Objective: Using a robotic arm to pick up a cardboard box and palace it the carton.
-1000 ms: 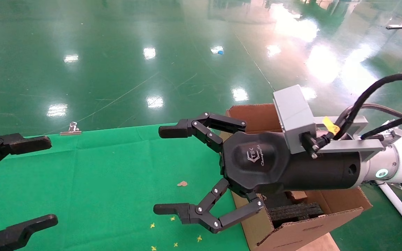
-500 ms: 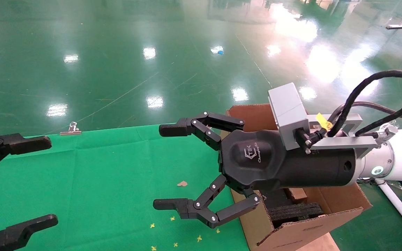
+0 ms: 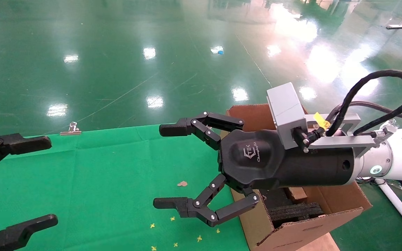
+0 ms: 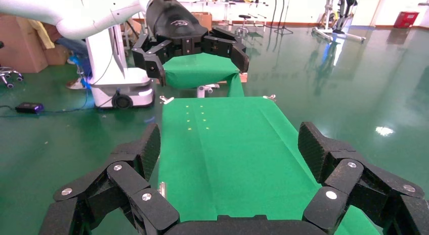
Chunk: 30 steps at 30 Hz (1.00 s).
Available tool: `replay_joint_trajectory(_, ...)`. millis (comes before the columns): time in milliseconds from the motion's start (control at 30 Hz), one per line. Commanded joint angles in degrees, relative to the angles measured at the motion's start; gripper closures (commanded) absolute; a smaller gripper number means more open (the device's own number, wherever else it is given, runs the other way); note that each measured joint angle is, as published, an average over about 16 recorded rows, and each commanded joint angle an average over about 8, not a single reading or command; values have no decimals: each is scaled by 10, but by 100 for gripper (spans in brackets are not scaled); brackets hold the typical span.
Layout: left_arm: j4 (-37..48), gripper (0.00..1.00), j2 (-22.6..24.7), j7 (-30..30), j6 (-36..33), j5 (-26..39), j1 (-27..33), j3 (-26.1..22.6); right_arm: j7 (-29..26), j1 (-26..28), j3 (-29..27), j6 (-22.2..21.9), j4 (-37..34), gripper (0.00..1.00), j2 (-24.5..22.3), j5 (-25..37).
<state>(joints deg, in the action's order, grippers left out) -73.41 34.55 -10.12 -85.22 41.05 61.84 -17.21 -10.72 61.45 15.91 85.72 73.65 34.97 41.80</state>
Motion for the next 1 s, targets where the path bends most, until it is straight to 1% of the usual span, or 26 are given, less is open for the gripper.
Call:
replay_joint_trajectory(33, 0, 0, 0, 0, 0, 0, 0, 0, 0, 0, 0, 0, 0, 0, 0, 0)
replay_joint_trajectory(1000, 0, 0, 0, 0, 0, 0, 0, 0, -1, 1, 2, -1, -1, 0, 1, 1)
